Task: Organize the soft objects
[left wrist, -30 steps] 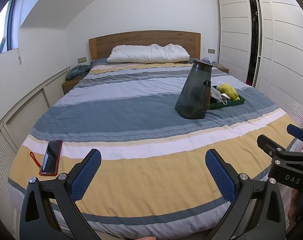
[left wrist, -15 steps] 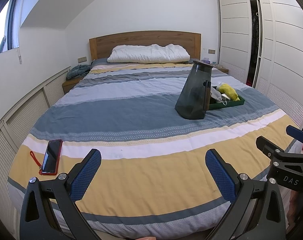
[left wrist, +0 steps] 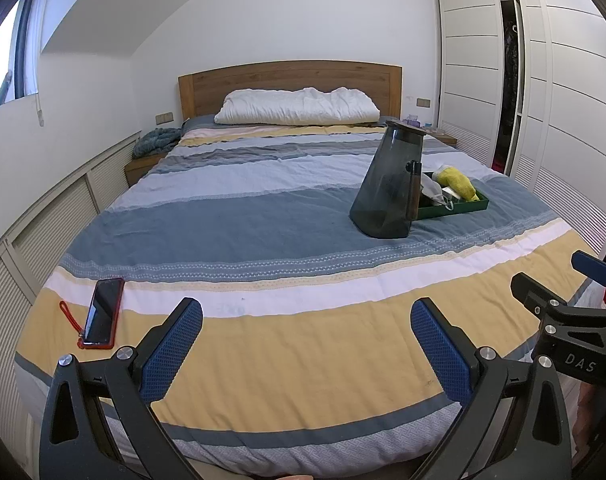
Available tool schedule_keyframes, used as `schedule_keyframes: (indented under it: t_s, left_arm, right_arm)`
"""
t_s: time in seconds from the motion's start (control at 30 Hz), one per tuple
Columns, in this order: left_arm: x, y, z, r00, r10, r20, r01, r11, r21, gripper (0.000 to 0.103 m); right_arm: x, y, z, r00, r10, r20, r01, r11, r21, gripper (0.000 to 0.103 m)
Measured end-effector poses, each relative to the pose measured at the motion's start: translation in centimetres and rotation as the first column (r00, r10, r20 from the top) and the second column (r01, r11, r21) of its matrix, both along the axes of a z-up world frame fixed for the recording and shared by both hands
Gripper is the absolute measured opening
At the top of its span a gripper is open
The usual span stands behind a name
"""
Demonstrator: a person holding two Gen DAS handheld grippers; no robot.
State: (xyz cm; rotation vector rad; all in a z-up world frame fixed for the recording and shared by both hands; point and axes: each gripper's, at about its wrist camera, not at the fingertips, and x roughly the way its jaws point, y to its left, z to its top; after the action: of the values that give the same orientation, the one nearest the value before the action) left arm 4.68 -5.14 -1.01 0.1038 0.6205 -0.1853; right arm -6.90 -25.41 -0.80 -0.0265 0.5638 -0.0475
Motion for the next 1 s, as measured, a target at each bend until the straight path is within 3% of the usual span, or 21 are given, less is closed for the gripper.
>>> schedule_keyframes:
  t_s: [1.0]
  left_arm:
    - [-0.06, 0.16, 0.12, 1.0, -0.011, -0.004, 0.011, 1.0, -0.007, 0.102]
  right_arm:
    - [-0.35, 0.39, 0.01, 1.0, 0.018, 0.001, -0.018, 1.0, -0.015, 0.103]
